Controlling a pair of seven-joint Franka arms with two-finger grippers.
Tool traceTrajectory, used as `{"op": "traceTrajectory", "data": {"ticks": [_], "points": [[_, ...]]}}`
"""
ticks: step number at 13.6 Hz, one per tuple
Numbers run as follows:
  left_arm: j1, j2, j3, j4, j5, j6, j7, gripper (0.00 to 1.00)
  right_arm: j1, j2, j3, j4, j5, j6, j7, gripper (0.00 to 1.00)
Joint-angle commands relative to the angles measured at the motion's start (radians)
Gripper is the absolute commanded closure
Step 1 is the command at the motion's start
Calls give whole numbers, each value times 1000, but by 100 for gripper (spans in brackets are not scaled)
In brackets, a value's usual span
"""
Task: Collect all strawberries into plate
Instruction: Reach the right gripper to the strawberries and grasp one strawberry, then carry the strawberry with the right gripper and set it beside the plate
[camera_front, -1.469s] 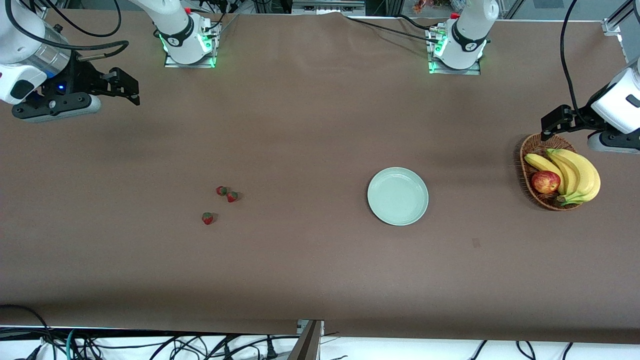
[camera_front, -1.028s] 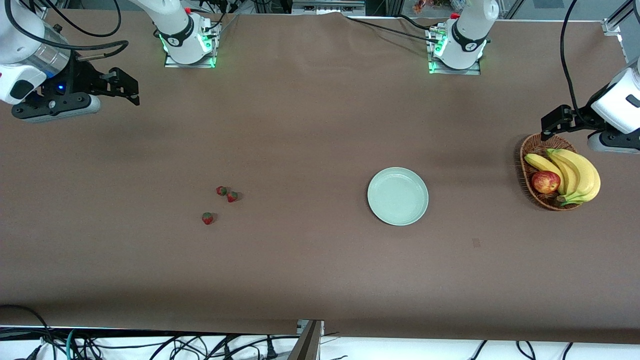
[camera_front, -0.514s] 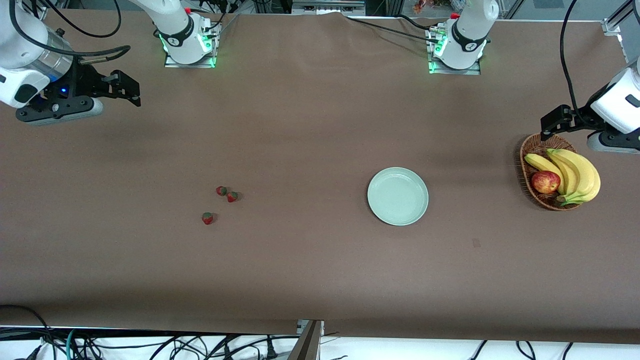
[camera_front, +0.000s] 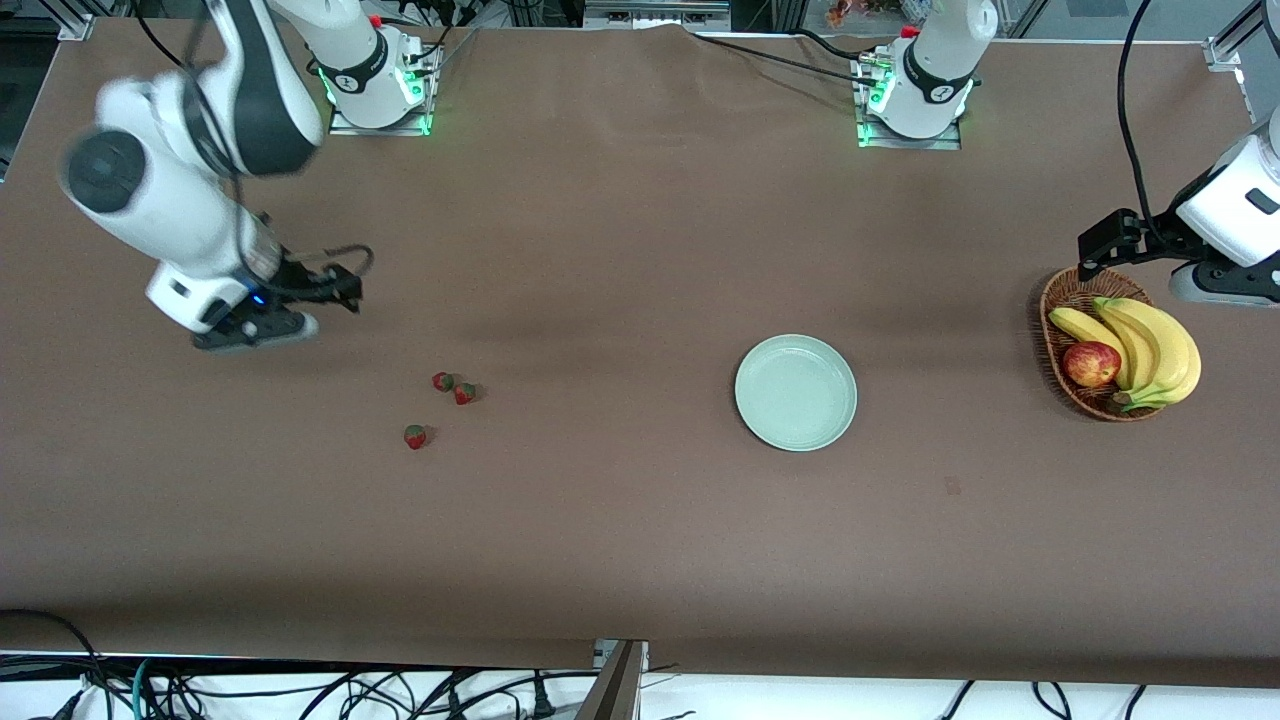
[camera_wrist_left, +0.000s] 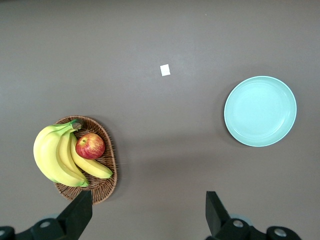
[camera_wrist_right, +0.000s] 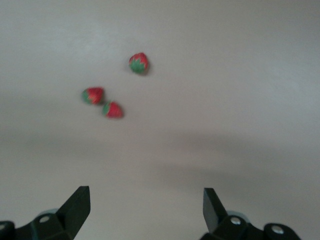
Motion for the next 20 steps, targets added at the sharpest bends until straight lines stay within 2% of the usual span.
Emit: {"op": "traceTrajectory", "data": {"ticks": [1,3,6,9,12,15,18,20], "points": [[7,-2,-6,8,-12,-14,14,0,7,153,13,24,15,175,-15,0],[7,-2,-6,8,-12,-14,14,0,5,246,13,62,17,254,-3,0],[7,-2,-6,8,-12,-14,14,0,4,392,14,225,44,251,-14,1],[7,-2,-6,8,-12,-14,14,0,4,498,14,328,47,256,-6,5],[7,-2,-6,8,-12,-14,14,0,4,532,34,378,49,253,-6,14],[7,-2,-6,8,-12,-14,14,0,10,575,36,388,43,259,64,24],[7,-2,-6,8,-12,-14,14,0,8,575,34,391,43,257,51,32],[7,-2,-6,6,-12,-20,14,0,10,576,36,391,43,256,55,46]]}}
